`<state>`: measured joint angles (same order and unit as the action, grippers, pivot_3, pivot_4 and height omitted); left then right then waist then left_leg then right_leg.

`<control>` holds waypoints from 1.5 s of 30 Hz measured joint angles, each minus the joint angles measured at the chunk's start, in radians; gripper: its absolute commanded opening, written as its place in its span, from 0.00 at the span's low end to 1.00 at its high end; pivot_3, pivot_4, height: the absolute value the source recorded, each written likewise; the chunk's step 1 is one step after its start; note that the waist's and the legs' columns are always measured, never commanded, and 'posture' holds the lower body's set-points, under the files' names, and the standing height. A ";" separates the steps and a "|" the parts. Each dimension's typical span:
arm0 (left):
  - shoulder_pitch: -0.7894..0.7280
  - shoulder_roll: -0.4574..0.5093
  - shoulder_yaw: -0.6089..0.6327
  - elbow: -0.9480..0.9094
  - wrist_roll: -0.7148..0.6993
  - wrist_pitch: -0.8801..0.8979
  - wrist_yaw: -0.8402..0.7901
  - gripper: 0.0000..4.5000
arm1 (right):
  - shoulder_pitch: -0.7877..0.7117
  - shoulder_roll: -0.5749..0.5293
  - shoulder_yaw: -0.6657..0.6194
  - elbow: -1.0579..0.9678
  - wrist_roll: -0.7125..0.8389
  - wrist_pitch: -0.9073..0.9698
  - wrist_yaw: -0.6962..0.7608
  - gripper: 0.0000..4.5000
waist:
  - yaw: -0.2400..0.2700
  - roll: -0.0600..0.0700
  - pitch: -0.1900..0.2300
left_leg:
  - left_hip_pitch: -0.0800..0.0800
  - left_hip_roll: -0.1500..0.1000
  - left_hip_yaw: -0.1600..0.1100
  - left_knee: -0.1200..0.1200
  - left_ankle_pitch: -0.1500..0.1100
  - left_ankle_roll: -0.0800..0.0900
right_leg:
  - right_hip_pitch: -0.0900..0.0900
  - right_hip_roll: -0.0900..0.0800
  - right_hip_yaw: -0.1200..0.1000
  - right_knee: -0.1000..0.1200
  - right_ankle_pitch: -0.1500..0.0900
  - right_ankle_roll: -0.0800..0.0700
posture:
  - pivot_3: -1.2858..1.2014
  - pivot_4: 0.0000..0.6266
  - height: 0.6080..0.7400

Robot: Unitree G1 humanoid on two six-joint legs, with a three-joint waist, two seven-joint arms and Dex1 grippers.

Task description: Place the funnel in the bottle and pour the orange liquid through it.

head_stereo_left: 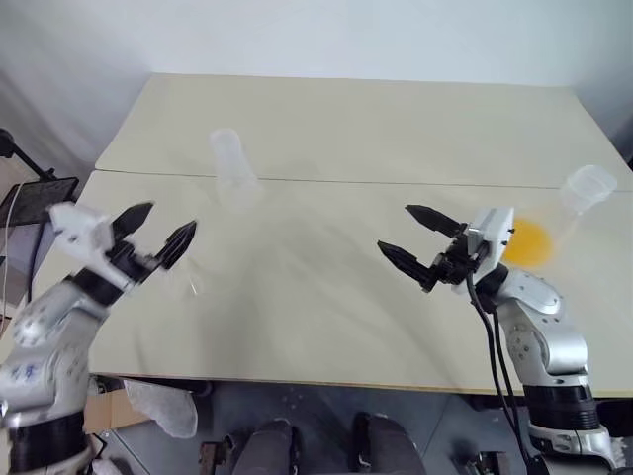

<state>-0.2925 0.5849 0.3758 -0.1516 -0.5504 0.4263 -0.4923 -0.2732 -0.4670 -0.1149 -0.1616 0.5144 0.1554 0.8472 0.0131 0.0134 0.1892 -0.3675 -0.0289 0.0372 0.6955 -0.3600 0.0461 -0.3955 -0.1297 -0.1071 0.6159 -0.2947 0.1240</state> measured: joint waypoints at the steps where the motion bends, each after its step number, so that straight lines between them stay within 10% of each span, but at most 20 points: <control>1: -0.059 -0.004 -0.034 0.055 0.022 0.012 0.013 1.00 | 0.018 -0.002 -0.006 -0.009 0.000 0.000 -0.001 0.99 | -0.004 0.000 0.000 | 0.000 -0.001 0.001 -0.001 0.000 0.000 | -0.001 0.000 -0.002 0.000 0.000 0.000 | 0.52 0.24 1.00; 13: -0.531 -0.104 -0.173 0.677 0.237 -0.169 0.064 1.00 | 0.053 -0.003 -0.012 -0.093 0.002 0.022 -0.051 0.99 | -0.004 -0.002 0.001 | -0.002 -0.001 0.001 0.003 0.001 0.001 | -0.001 0.000 -0.006 0.002 0.000 0.001 | 0.52 0.24 1.00; 32: -0.827 -0.163 -0.178 1.207 0.324 -0.427 0.022 1.00 | 0.088 0.010 -0.014 -0.150 0.004 0.030 -0.127 0.99 | 0.010 -0.004 0.002 | -0.003 -0.002 0.001 0.003 0.001 0.002 | -0.001 -0.001 -0.008 0.002 0.001 0.003 | 0.52 0.24 1.00; 40: -0.850 -0.167 -0.179 1.266 0.344 -0.438 0.015 0.55 | 0.088 0.011 -0.014 -0.165 0.003 0.030 -0.156 1.00 | 0.012 -0.004 0.002 | -0.003 -0.002 0.001 0.003 0.002 0.003 | -0.001 -0.001 -0.008 0.002 0.001 0.003 | 0.52 0.24 1.00; 45: -0.853 -0.176 -0.176 1.268 0.345 -0.454 -0.034 0.54 | 0.089 0.011 -0.014 -0.172 0.003 0.030 -0.165 1.00 | 0.012 -0.004 0.002 | -0.003 -0.003 0.001 0.003 0.002 0.003 | -0.001 -0.002 -0.008 0.002 0.001 0.003 | 0.52 0.24 1.00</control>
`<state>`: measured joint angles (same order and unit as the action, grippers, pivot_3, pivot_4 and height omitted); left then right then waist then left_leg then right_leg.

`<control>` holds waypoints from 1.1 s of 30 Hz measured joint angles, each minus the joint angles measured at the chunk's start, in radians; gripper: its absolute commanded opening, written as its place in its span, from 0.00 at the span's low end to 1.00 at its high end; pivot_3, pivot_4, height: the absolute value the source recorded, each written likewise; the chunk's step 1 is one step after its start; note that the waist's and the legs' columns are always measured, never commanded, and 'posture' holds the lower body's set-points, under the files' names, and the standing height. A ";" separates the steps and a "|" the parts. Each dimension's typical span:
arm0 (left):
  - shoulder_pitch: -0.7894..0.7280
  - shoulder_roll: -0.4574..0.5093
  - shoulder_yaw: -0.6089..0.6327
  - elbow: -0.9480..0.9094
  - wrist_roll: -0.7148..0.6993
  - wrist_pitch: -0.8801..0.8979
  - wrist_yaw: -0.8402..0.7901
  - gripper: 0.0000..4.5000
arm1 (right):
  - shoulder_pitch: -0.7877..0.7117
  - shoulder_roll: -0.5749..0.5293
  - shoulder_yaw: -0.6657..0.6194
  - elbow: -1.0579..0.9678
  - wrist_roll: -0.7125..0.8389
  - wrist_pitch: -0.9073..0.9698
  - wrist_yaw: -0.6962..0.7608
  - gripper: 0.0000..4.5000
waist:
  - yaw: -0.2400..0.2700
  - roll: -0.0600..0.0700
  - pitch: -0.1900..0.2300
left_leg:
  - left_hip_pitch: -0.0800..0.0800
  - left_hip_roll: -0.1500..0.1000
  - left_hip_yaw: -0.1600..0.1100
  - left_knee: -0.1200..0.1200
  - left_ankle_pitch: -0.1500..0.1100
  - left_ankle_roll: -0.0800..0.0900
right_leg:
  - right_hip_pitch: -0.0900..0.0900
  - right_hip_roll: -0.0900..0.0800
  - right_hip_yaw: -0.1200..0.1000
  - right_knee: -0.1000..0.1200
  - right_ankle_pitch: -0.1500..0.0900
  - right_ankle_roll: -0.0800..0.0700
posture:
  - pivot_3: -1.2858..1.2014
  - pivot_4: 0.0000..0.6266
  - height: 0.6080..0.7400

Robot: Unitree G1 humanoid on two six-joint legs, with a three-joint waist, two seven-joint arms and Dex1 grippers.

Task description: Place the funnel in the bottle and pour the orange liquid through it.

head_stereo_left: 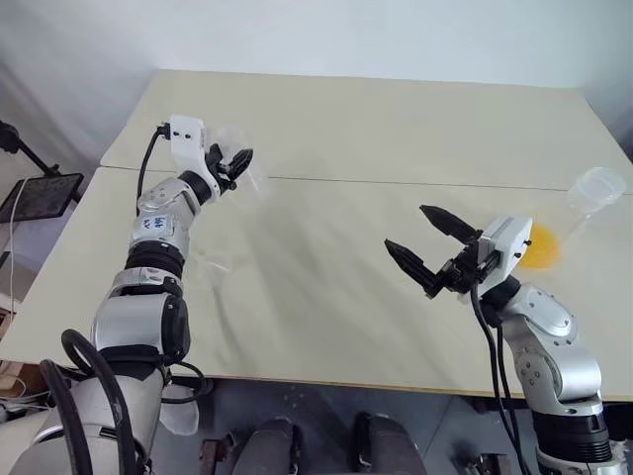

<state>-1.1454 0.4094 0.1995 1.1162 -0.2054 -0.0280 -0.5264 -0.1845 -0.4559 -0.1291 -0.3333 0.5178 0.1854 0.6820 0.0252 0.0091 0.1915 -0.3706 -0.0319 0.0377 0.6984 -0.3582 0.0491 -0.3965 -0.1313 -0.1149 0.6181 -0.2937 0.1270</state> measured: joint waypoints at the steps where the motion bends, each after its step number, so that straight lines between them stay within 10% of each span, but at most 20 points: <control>1: 0.000 -0.004 0.001 -0.002 -0.003 -0.010 -0.024 0.54 | 0.001 0.000 0.000 -0.002 0.000 0.000 -0.002 1.00 | 0.000 0.000 0.000 | 0.000 0.000 0.000 0.000 0.000 0.000 | 0.000 0.000 0.000 0.000 0.000 0.000 | 0.52 0.24 1.00; 12: 0.108 -0.117 -0.196 -0.433 -0.050 0.061 -0.518 0.54 | 0.163 -0.060 -0.122 -0.084 0.024 0.001 -0.008 1.00 | 0.000 0.000 0.000 | 0.000 0.000 0.000 0.000 0.000 0.001 | 0.002 0.000 0.000 -0.003 0.000 0.001 | 0.52 0.24 1.00; 33: 0.172 -0.256 -0.356 -0.423 0.051 -0.048 -0.542 0.54 | 0.426 -0.049 -0.247 -0.267 0.077 -0.003 -0.043 1.00 | 0.004 0.000 0.000 | 0.001 0.000 0.003 0.001 0.001 0.003 | 0.004 0.000 0.003 -0.006 0.000 0.001 | 0.52 0.24 1.00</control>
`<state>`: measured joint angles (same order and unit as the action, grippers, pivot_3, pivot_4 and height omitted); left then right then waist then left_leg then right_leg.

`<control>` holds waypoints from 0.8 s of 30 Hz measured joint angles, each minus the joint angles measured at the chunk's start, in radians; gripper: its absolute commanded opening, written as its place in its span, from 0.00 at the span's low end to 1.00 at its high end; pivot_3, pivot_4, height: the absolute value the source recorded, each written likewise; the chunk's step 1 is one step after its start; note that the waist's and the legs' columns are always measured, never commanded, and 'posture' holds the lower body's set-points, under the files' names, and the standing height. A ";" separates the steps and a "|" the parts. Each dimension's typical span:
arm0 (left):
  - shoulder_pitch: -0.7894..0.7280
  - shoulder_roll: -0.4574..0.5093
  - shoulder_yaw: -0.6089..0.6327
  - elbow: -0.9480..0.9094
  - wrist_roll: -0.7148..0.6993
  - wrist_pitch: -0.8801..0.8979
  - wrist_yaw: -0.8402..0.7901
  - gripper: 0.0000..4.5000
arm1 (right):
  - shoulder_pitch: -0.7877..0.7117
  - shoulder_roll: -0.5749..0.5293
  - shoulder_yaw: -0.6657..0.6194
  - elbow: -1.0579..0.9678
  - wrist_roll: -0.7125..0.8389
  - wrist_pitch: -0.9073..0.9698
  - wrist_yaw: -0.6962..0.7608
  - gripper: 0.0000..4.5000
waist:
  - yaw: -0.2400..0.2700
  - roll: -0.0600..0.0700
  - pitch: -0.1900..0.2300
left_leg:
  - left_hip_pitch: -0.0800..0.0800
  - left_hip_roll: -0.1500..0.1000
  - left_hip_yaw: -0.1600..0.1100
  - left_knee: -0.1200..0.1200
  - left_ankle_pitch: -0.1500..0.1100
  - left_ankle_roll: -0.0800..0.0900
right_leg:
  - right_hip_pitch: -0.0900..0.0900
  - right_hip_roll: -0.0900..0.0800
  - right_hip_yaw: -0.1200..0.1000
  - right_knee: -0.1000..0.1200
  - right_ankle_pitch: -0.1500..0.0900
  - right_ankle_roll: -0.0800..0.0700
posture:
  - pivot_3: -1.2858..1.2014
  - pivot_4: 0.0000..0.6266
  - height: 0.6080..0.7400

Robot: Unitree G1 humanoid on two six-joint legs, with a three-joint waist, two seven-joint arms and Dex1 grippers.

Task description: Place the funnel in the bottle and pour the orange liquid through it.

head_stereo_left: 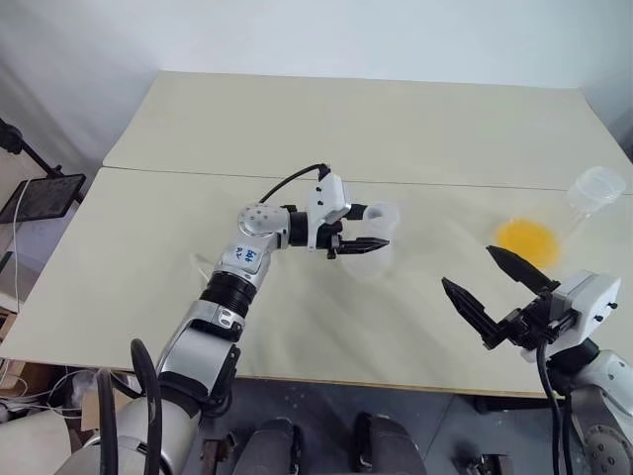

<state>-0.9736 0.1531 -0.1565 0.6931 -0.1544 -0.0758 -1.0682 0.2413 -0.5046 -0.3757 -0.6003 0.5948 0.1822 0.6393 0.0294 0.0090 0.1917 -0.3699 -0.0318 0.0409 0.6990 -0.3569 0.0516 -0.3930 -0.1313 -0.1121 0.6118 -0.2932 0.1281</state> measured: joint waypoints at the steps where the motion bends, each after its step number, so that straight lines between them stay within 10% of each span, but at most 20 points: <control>1: -0.001 0.000 0.000 0.002 0.000 0.000 -0.002 0.62 | -0.001 0.000 0.001 0.000 0.000 0.000 0.000 1.00 | 0.000 0.000 0.000 | 0.000 0.000 0.000 0.000 0.000 0.000 | 0.000 0.000 0.000 0.000 0.000 0.000 | 0.52 0.24 1.00; 7: -0.017 -0.001 0.025 0.031 -0.016 0.038 -0.029 1.00 | -0.049 0.001 0.023 0.007 -0.001 0.000 0.002 1.00 | -0.001 0.000 0.000 | 0.000 0.000 -0.001 0.000 0.000 0.000 | 0.000 0.000 -0.001 0.000 0.000 0.000 | 0.52 0.24 1.00; 24: 0.433 0.400 0.363 -0.451 -0.241 0.143 -0.058 1.00 | -0.161 -0.151 0.095 0.126 0.079 0.029 0.297 1.00 | -0.007 0.001 0.000 | 0.001 0.001 -0.005 0.000 0.000 0.000 | 0.001 -0.002 0.006 0.000 0.000 0.000 | 0.52 0.24 1.00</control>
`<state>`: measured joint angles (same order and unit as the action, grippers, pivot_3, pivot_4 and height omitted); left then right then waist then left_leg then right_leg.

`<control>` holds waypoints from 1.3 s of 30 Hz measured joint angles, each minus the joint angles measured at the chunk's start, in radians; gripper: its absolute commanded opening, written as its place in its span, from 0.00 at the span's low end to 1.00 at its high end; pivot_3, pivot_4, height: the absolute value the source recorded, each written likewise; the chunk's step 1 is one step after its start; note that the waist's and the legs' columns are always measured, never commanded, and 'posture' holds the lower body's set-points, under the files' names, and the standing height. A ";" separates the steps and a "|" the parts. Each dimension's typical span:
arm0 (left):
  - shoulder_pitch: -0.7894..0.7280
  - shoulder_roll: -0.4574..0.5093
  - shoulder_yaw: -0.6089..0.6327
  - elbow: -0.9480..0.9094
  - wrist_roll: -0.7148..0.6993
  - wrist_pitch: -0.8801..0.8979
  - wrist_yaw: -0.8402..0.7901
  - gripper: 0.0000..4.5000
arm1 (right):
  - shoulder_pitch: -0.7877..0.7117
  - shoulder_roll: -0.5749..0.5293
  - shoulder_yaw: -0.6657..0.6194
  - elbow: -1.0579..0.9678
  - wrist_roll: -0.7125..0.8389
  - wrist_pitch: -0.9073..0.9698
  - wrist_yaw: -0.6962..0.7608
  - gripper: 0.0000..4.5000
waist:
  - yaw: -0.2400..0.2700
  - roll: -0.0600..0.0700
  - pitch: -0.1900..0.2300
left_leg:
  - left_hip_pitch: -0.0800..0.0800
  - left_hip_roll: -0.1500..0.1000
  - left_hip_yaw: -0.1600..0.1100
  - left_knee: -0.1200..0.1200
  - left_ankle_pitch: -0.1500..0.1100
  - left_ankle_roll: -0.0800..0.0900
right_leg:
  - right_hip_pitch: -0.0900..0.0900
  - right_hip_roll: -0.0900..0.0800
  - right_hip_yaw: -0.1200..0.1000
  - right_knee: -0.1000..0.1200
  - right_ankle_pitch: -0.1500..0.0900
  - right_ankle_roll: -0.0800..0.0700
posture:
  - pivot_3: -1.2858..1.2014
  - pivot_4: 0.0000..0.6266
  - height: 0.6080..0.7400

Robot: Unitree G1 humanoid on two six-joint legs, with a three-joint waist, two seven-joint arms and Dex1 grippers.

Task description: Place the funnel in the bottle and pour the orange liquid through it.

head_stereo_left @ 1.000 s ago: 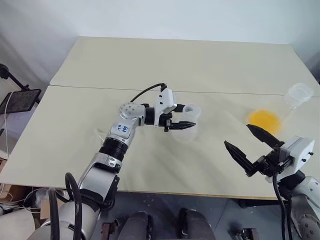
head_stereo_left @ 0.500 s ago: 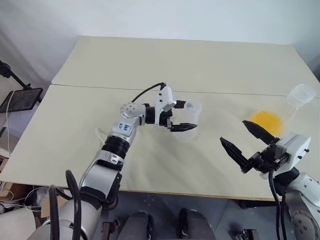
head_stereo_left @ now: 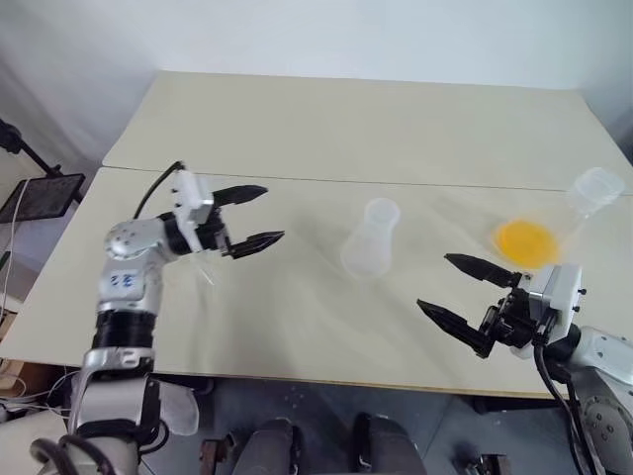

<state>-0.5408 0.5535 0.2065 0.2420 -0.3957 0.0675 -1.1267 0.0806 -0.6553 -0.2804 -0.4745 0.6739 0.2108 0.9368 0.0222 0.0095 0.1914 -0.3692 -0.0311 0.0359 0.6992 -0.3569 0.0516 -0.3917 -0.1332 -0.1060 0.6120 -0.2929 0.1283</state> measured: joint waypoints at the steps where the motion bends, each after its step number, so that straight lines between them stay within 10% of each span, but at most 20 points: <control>1: 0.068 0.020 0.033 -0.058 -0.017 0.027 0.022 1.00 | -0.023 -0.001 0.013 0.012 0.006 0.010 0.013 1.00 | 0.000 0.000 0.000 | 0.000 0.000 -0.001 0.000 0.000 0.000 | 0.000 0.000 -0.001 0.000 0.000 0.000 | 0.52 0.24 1.00; 19: 1.060 -0.064 0.652 -0.502 -0.191 0.152 0.246 1.00 | -0.317 0.003 0.281 0.120 -0.039 -0.009 0.247 1.00 | 0.003 -0.001 -0.001 | 0.001 0.006 -0.001 -0.001 -0.006 -0.004 | 0.001 -0.003 0.000 -0.010 -0.002 -0.004 | 0.52 0.24 1.00; 39: 0.639 -0.047 0.295 -0.380 -0.061 0.203 0.521 1.00 | -0.323 0.032 0.306 0.165 -0.088 -0.017 0.247 1.00 | -0.003 -0.001 -0.001 | 0.001 0.007 0.001 -0.001 -0.006 -0.005 | -0.001 0.000 0.000 -0.001 -0.002 -0.005 | 0.52 0.24 1.00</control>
<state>0.0987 0.5062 0.5018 -0.1380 -0.4569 0.2702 -0.6057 -0.2425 -0.6229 0.0259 -0.3093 0.5855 0.1941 1.1838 0.0190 0.0086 0.1902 -0.3682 -0.0244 0.0366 0.6984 -0.3631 0.0469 -0.3929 -0.1333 -0.1061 0.6105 -0.2950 0.1237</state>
